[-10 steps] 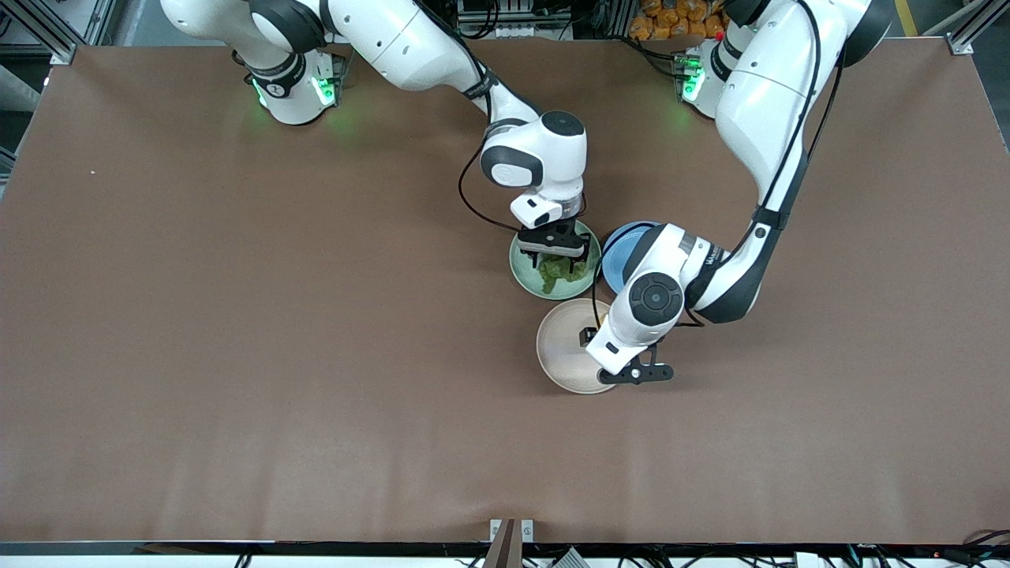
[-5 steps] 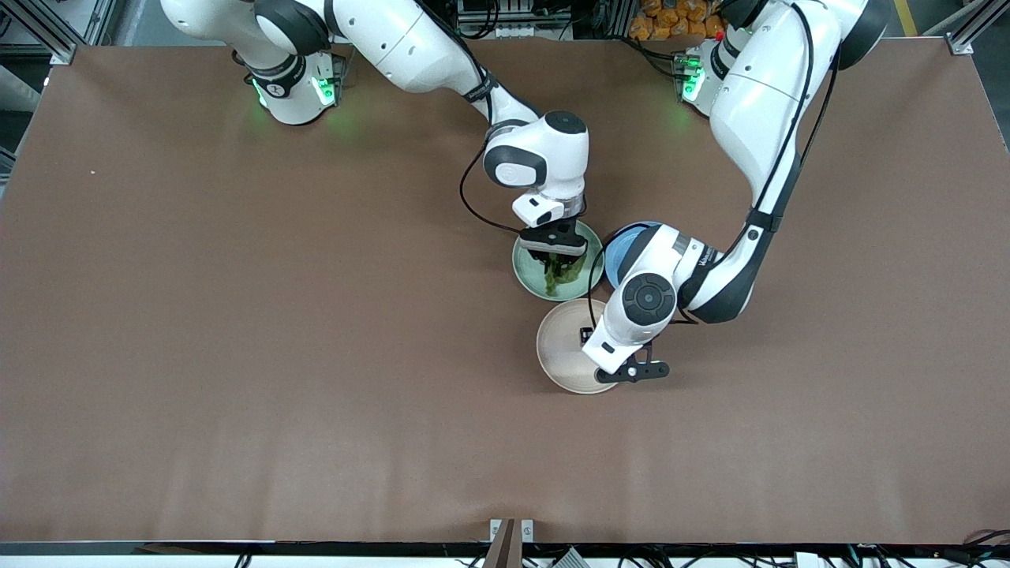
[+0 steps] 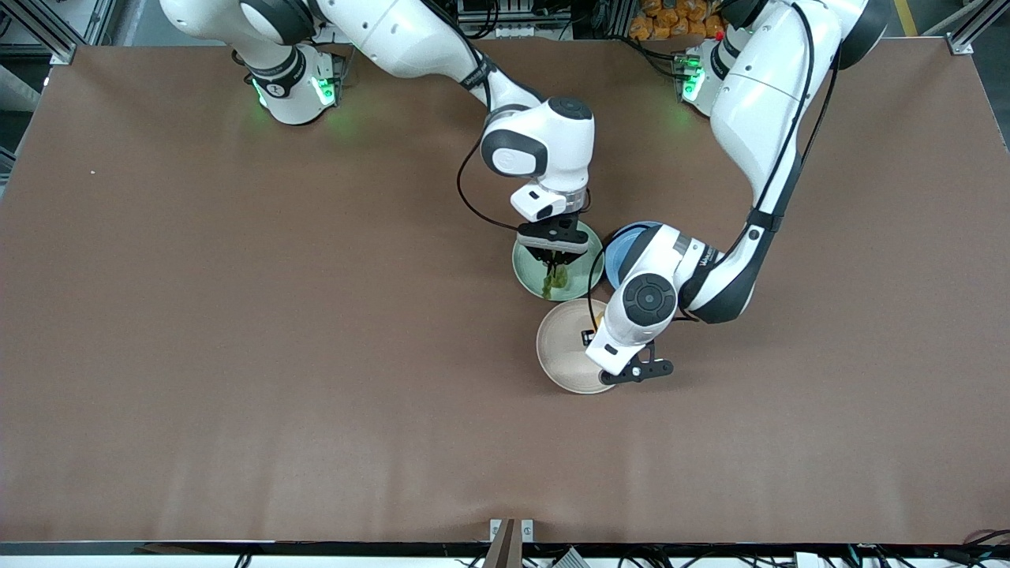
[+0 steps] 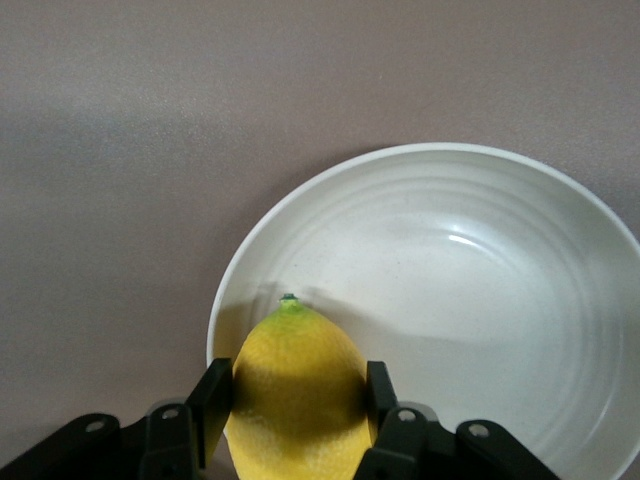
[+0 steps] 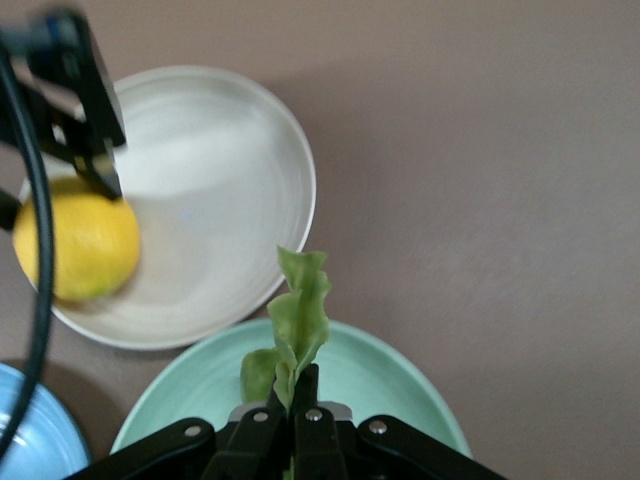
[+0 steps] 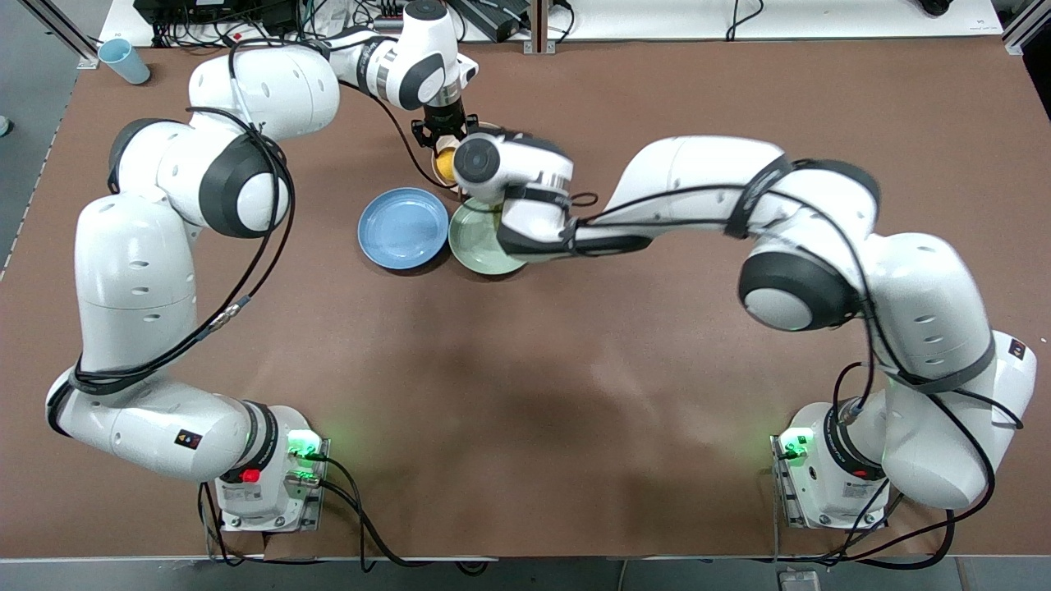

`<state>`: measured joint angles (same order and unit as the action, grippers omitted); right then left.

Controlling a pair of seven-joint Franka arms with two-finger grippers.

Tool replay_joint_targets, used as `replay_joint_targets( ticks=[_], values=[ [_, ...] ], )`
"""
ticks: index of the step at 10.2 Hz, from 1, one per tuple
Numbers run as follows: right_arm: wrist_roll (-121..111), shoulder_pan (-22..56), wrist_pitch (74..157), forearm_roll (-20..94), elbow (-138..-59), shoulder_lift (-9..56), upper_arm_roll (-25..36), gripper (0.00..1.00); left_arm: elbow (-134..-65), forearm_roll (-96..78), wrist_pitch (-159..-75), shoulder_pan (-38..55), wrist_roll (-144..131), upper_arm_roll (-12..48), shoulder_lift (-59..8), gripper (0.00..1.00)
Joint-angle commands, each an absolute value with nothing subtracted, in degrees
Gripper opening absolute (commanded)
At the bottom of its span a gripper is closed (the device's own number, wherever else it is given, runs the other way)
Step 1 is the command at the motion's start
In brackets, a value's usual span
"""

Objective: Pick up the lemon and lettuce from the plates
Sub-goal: 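Lift the lettuce with the right gripper while the left gripper lifts the lemon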

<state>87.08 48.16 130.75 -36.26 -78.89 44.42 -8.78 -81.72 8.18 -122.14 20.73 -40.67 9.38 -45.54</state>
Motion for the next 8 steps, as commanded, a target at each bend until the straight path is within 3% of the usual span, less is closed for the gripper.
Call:
replay_joint_targets(
  ticks=[1,3,5,8],
  values=[
    [78.19,39.58,130.96,-32.56,-91.90,30.98,-13.44,0.00,-81.30,9.93,-117.96,20.31,-42.19,9.14,-43.17,0.00],
    [62.75,34.57,128.08,-19.40,-94.74,23.07,-13.10,0.00,-81.30,9.93,-116.64,19.43,-40.96,9.14,-41.32,0.00],
    [46.40,26.93,117.48,-8.49,-94.92,16.91,-12.66,0.00,-81.39,10.02,-114.27,18.12,-39.04,9.14,-39.56,0.00],
    [25.72,15.85,102.33,-5.72,-95.80,14.06,-8.28,0.00,-81.83,9.84,-113.38,13.11,-32.97,9.40,-36.83,0.00]
  ],
)
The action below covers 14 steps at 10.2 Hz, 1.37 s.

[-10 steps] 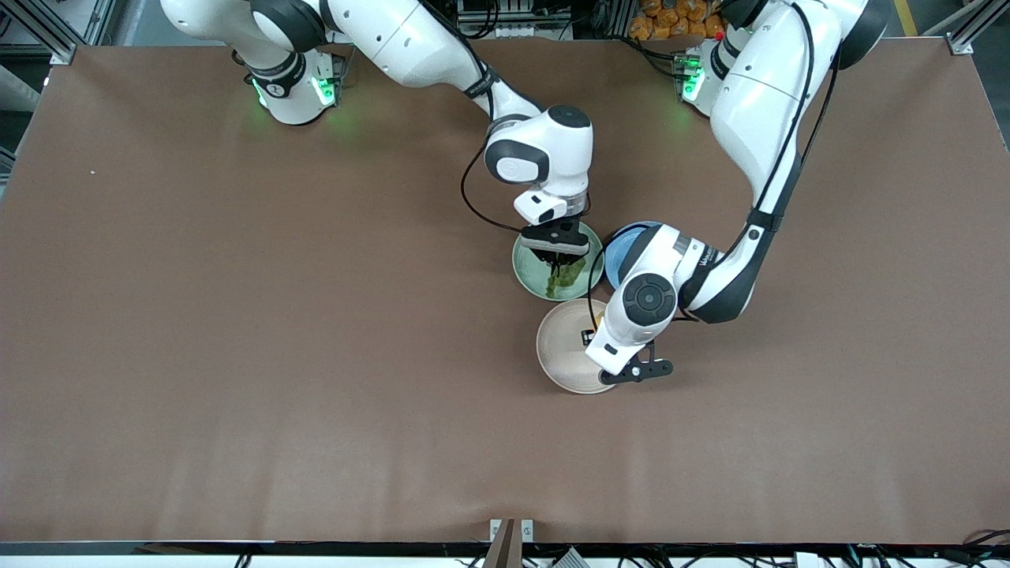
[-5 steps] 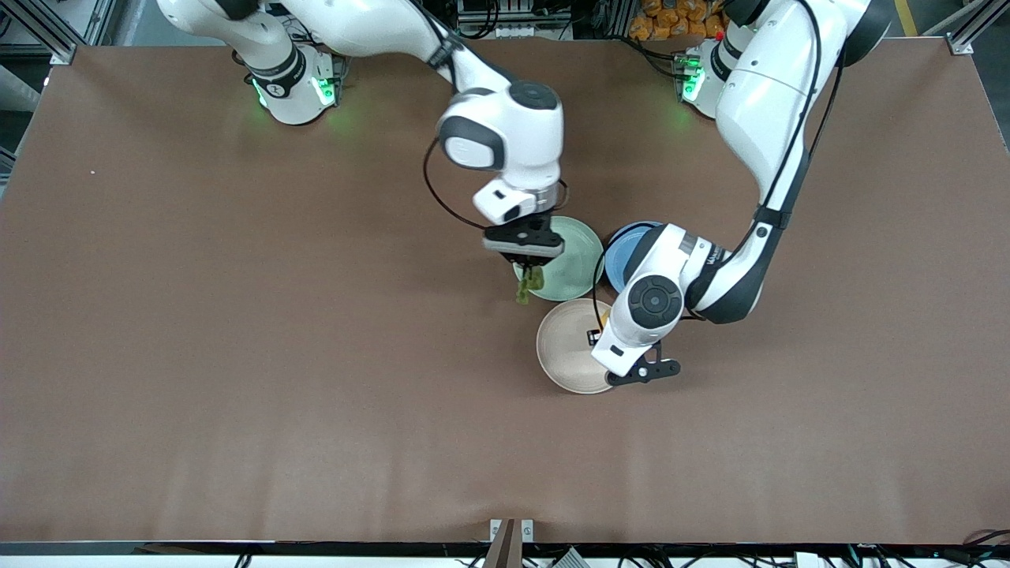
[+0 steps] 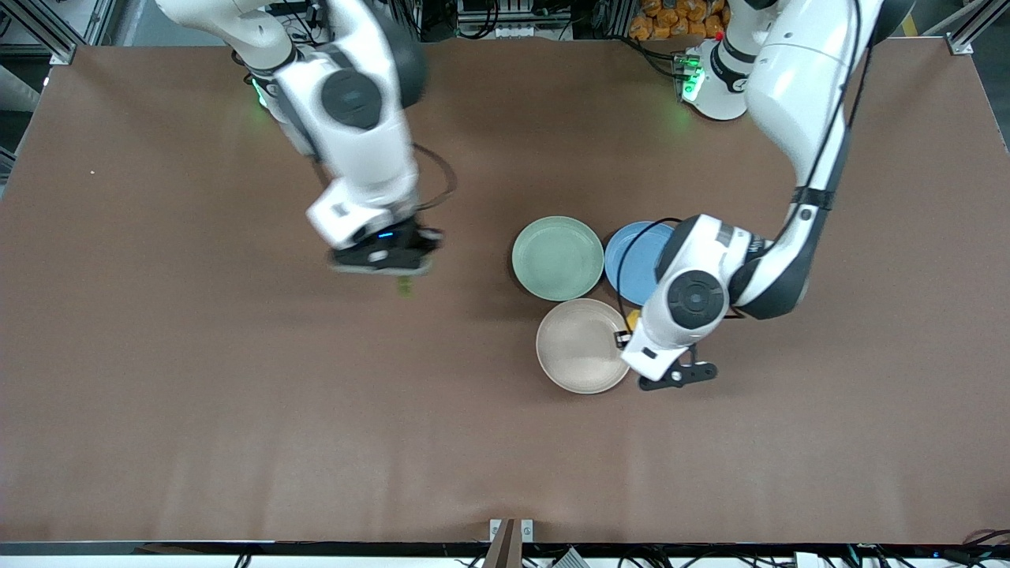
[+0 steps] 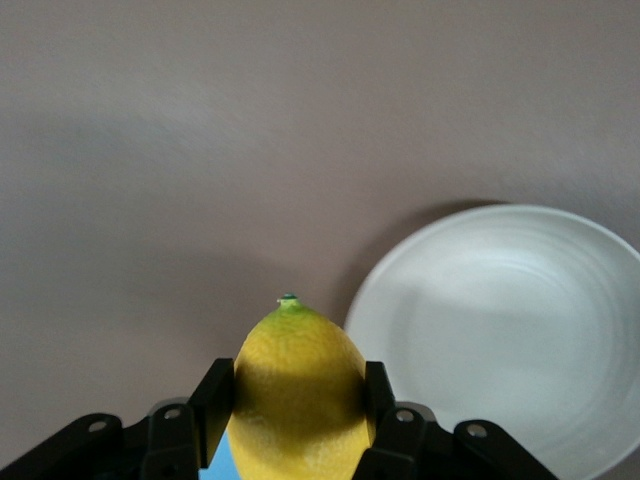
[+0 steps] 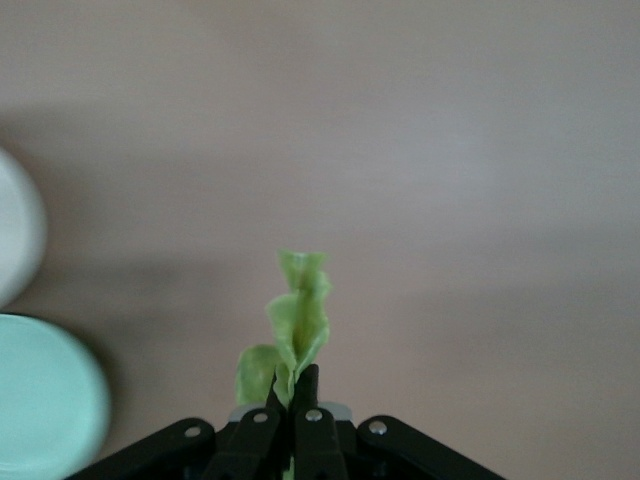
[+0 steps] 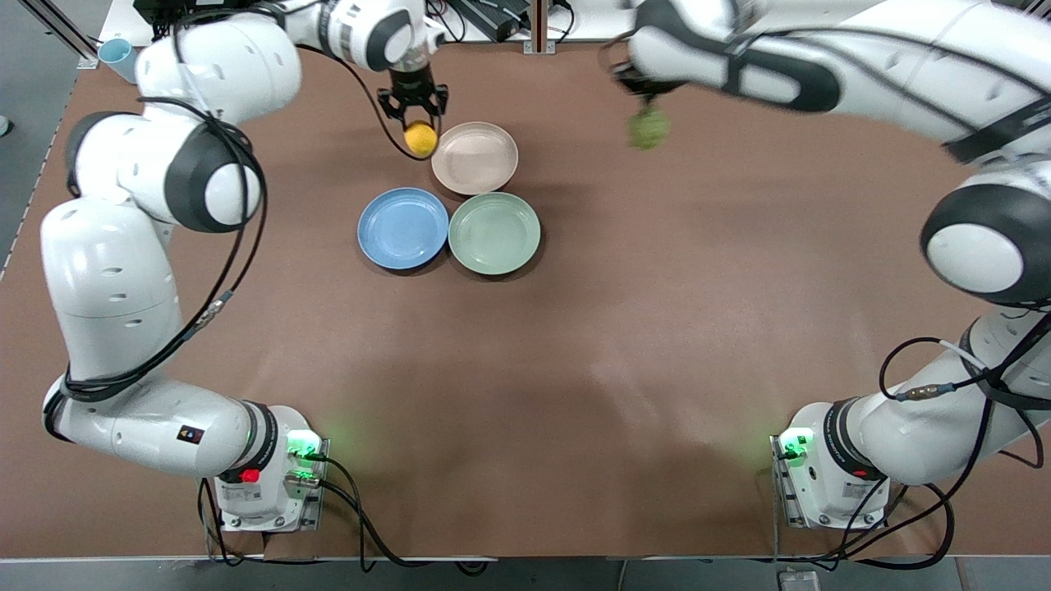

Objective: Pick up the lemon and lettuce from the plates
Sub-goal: 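Lift the lettuce with the right gripper while the left gripper lifts the lemon, then lower the lettuce onto the table while the left gripper sets the lemon down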

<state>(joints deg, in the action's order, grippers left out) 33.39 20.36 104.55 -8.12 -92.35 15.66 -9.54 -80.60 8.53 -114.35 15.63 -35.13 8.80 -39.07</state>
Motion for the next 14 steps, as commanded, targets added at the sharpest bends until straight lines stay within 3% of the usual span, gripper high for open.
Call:
replay_joint_targets(
  ticks=[1,4,6,7,8,9,10,13,14],
  values=[
    [21.05,13.04,102.13,-4.23,-97.71,14.06,-6.35,0.00,-82.26,9.84,-113.38,11.62,-31.04,9.49,-36.39,0.00],
    [14.16,5.65,105.62,-3.43,-100.19,19.40,-3.08,0.00,-84.02,10.02,-113.99,6.52,-26.39,9.58,-35.95,0.00],
    [13.37,2.64,114.12,-3.34,-102.91,24.58,-1.59,0.00,-84.55,10.02,-115.04,3.44,-21.55,9.58,-36.30,0.00],
    [13.36,2.46,117.48,-3.25,-103.27,27.13,-0.62,0.06,-84.55,10.02,-116.18,2.73,-20.14,9.49,-36.82,0.00],
    [13.36,2.11,119.25,-3.08,-103.27,28.72,-0.62,0.37,-84.55,10.02,-117.50,1.85,-19.00,9.49,-37.52,0.00],
    [13.36,1.07,120.83,-3.08,-103.18,29.61,-0.62,0.84,-84.55,10.02,-118.64,1.32,-17.24,9.49,-37.96,0.00],
    [13.27,0.36,121.37,-3.08,-103.10,29.88,-0.62,1.00,-84.46,10.02,-119.87,0.54,-16.88,9.41,-38.58,0.00],
    [13.10,0.26,119.45,-3.08,-101.78,27.70,-0.62,1.00,-84.55,10.02,-121.38,-0.44,-14.60,9.40,-39.73,0.00],
    [13.10,0.35,115.27,-3.08,-99.17,26.82,-0.62,1.00,-84.55,10.02,-121.38,-0.53,-14.42,9.32,-39.73,0.00]
  ],
)
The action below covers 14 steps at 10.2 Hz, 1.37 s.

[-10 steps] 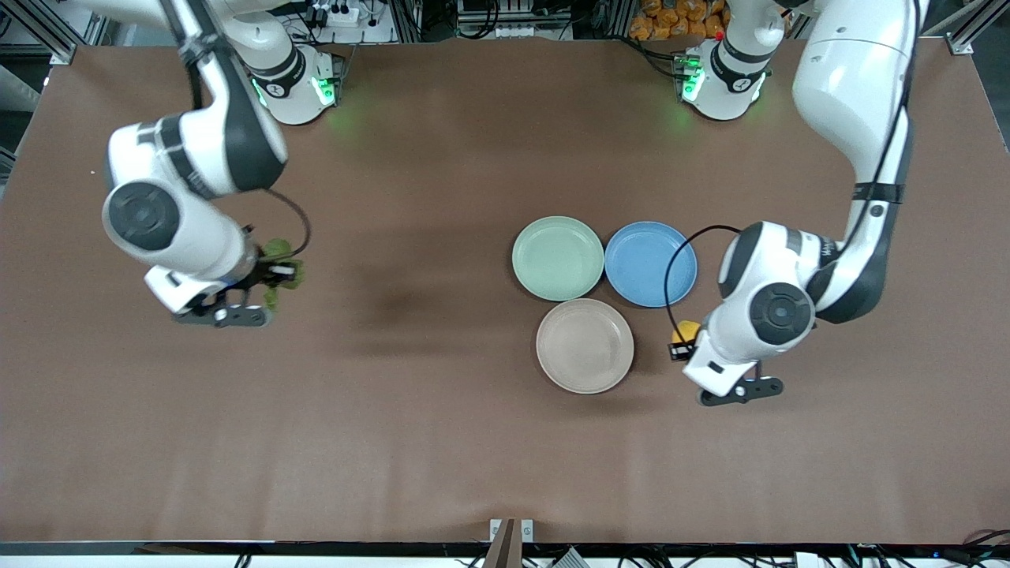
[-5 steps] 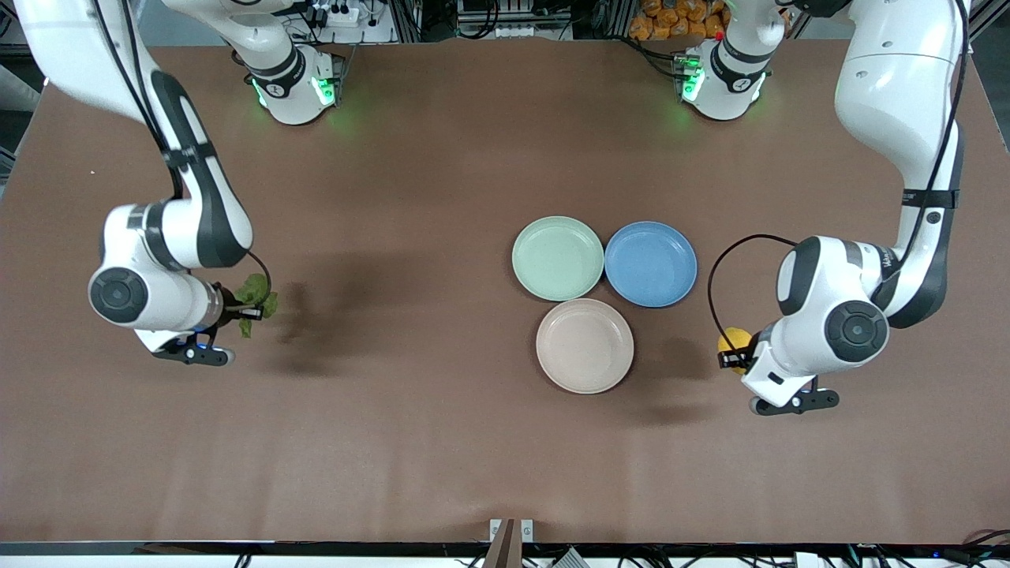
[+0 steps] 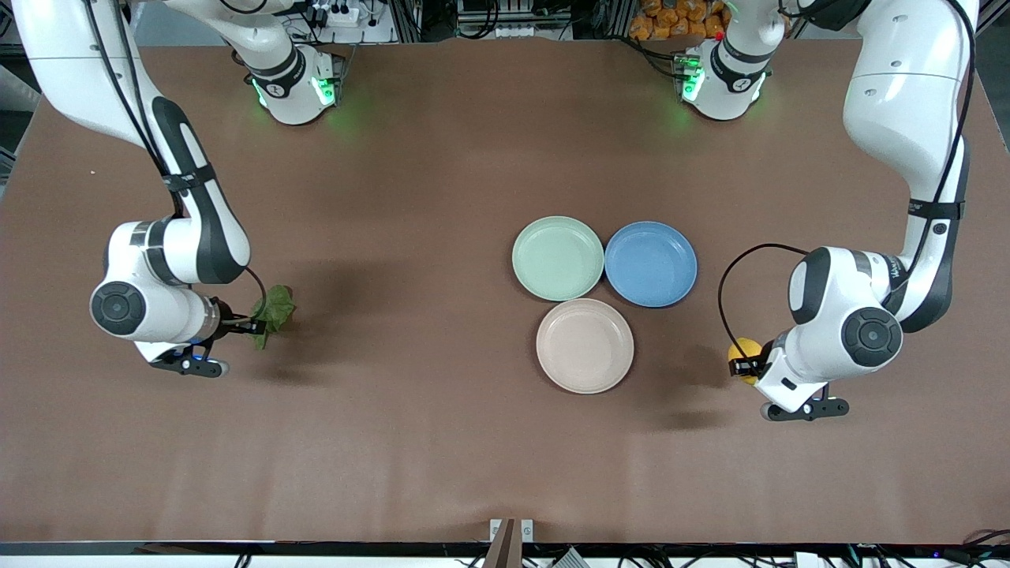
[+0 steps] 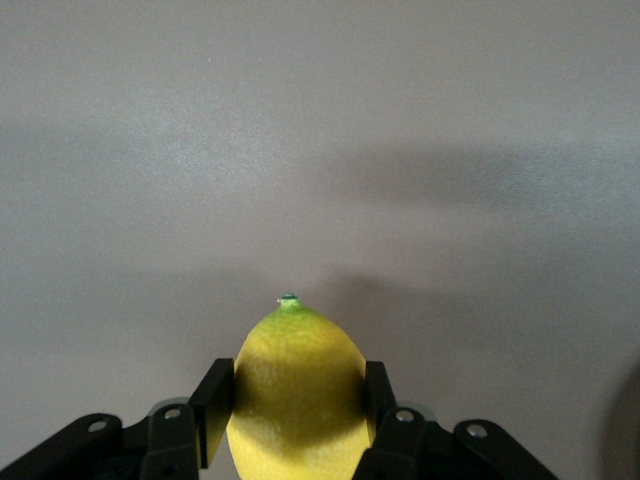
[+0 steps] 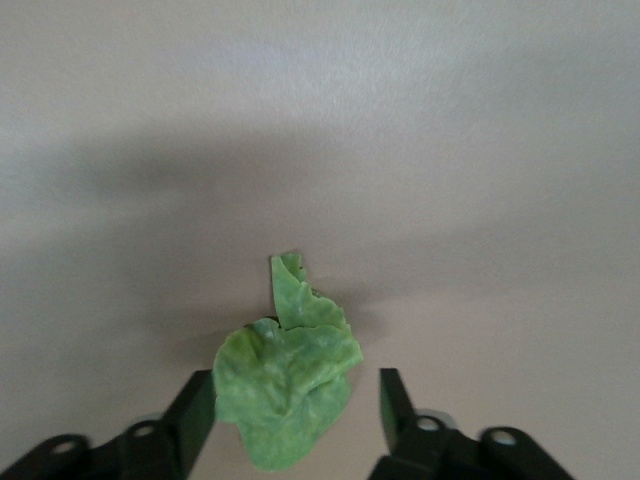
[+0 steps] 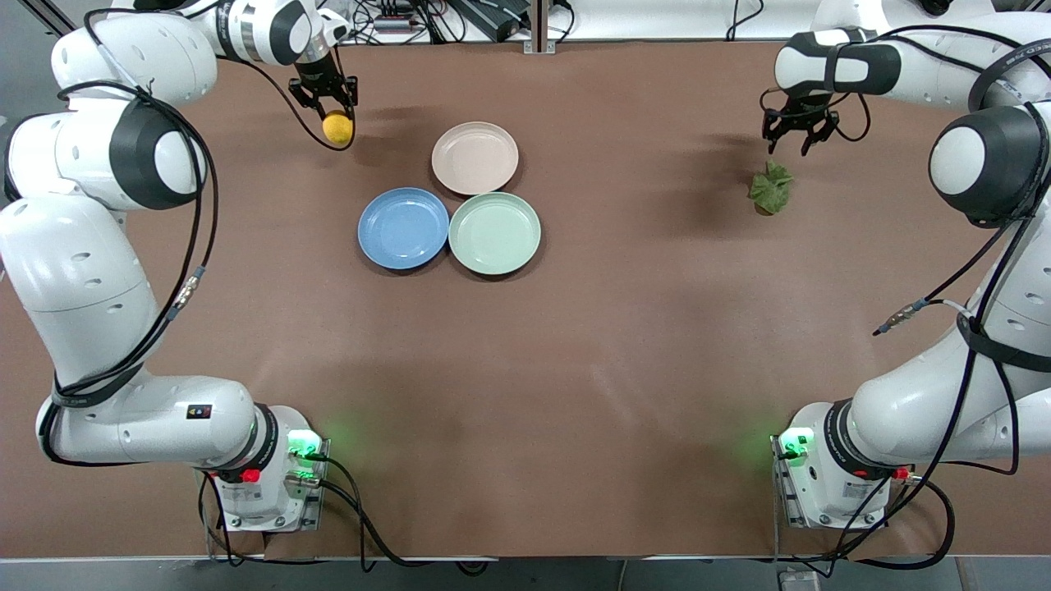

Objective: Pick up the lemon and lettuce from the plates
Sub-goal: 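Lower the lettuce onto the table while the left gripper sets the lemon down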

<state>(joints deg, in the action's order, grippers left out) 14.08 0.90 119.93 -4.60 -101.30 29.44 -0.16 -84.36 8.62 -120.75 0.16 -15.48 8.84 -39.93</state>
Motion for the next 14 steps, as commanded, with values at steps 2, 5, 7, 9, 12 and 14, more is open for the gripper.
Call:
replay_joint_targets(
  ticks=[2,5,7,9,12,14],
  values=[
    [13.09,1.92,106.04,-3.16,-93.98,24.71,-0.44,1.00,-84.55,10.02,-121.38,-1.57,-9.01,9.32,-39.73,0.63],
    [13.01,3.69,102.92,-3.08,-93.16,19.35,1.23,1.00,-85.16,9.76,-121.29,-1.67,-8.69,9.40,-39.20,1.00],
    [11.44,3.69,101.69,-3.08,-93.25,16.28,1.14,1.00,-88.93,9.32,-121.29,-1.58,-12.81,9.84,-36.40,1.00],
    [8.36,3.69,100.03,-3.08,-93.25,12.50,1.14,1.00,-96.63,9.49,-121.38,-1.76,-12.83,10.02,-29.83,1.00],
    [2.92,0.71,97.83,-0.81,-93.16,7.83,-0.35,1.00,-109.73,9.40,-121.38,-2.46,-12.48,10.20,-16.66,1.00],
    [2.29,0.62,96.51,-0.26,-92.73,5.37,-0.35,1.00,-113.80,9.32,-121.38,-3.87,-12.48,10.28,-11.71,1.00]
  ],
)
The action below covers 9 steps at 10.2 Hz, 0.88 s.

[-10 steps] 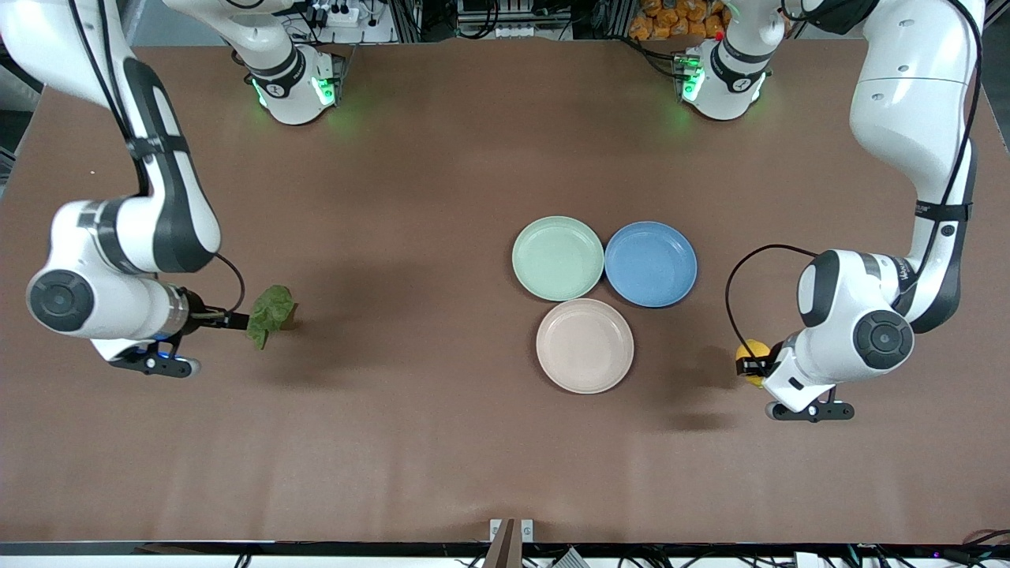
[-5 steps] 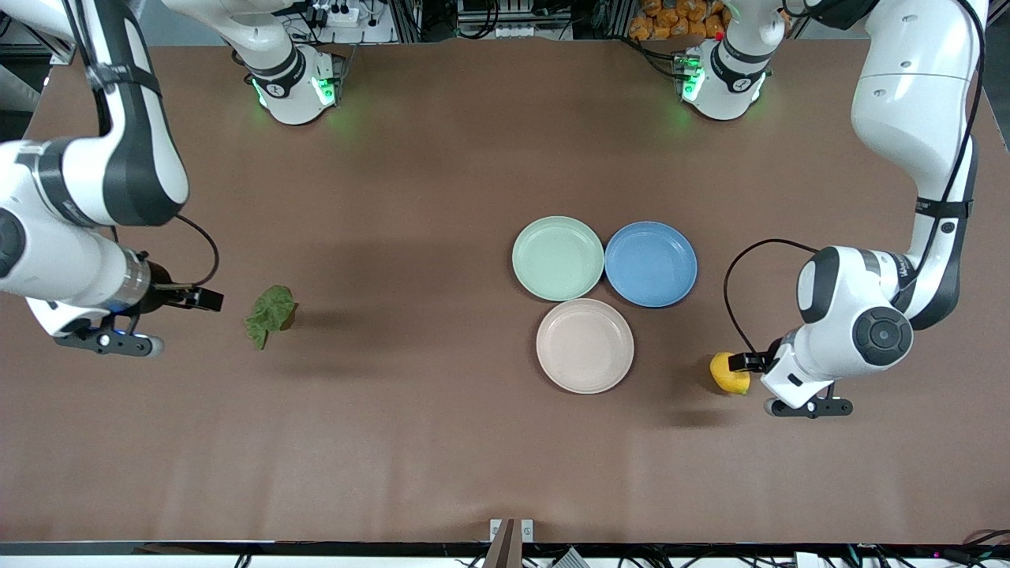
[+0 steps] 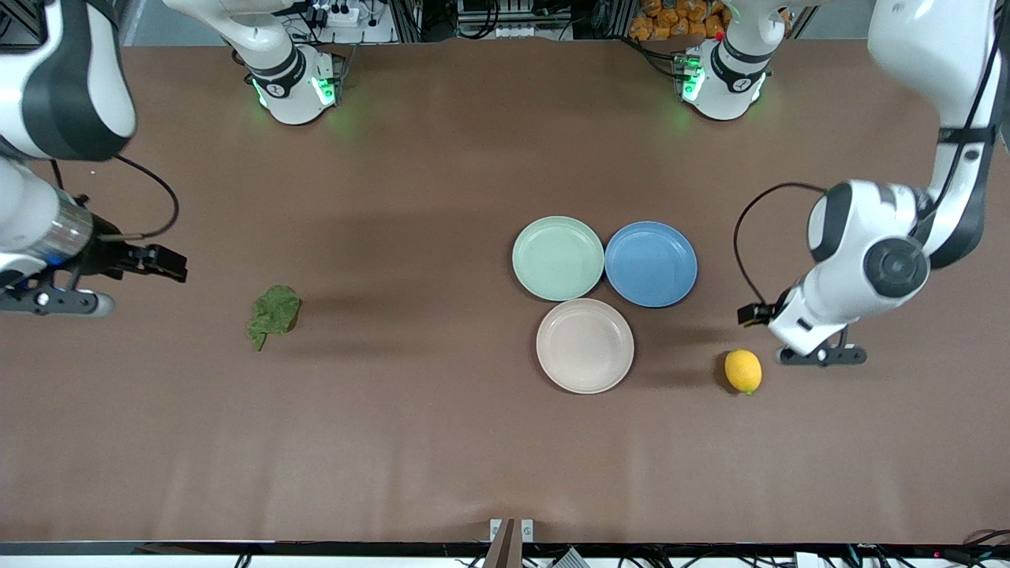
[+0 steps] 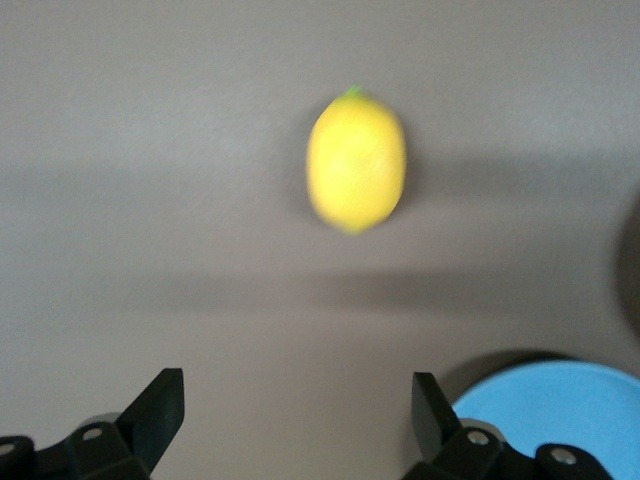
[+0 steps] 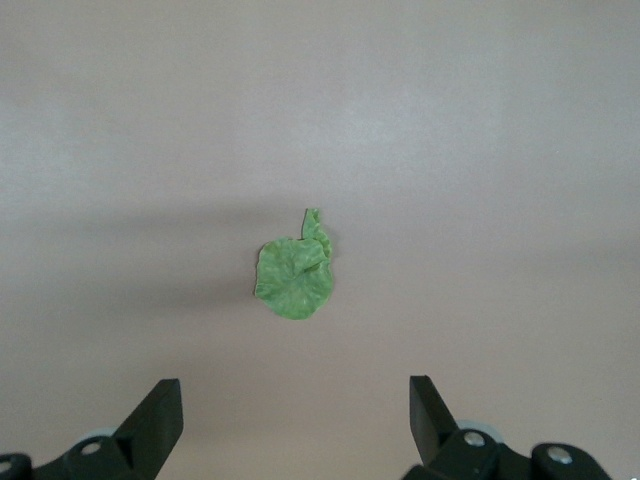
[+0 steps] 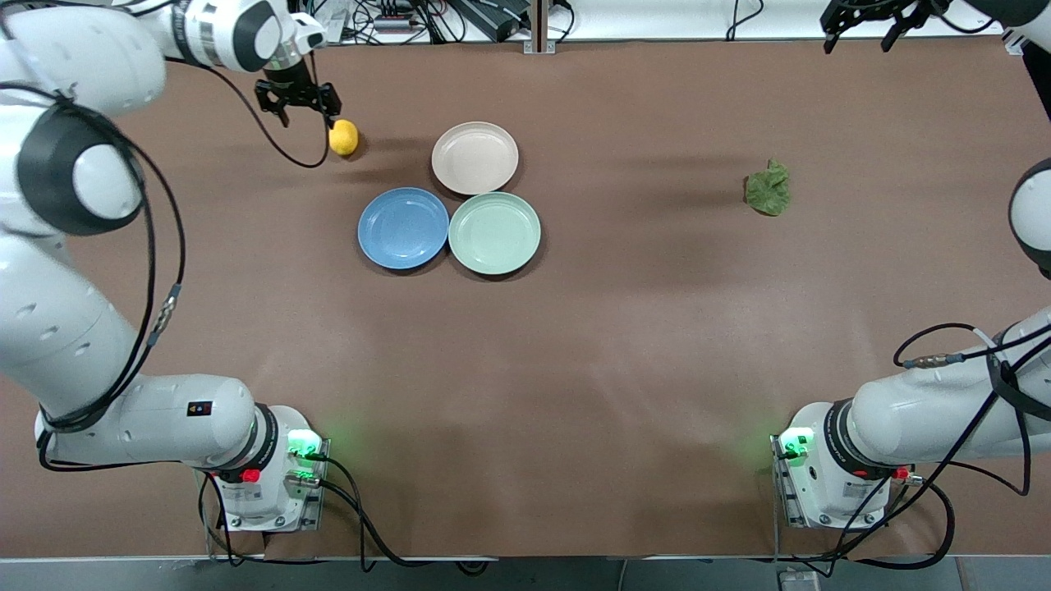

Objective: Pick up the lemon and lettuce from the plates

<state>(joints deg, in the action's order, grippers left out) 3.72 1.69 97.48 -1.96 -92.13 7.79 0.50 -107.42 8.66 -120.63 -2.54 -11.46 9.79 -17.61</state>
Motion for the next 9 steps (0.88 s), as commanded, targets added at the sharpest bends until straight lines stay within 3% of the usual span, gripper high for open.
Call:
replay_joint_targets(
  ticks=[1,5,9],
  values=[
    [2.29,0.62,95.63,-0.18,-92.12,4.49,-0.44,1.00,-114.86,9.23,-121.38,-3.87,-12.48,10.28,-10.21,1.00],
    [1.93,-0.35,87.91,1.66,-85.18,3.78,-0.62,1.00,-120.67,4.33,-121.38,-5.71,-12.39,10.55,-1.77,1.00],
    [1.06,-0.26,84.90,3.94,-82.00,3.26,-0.62,1.00,-109.02,-2.17,-120.94,-4.92,-11.51,10.98,-2.20,1.00]
  ],
)
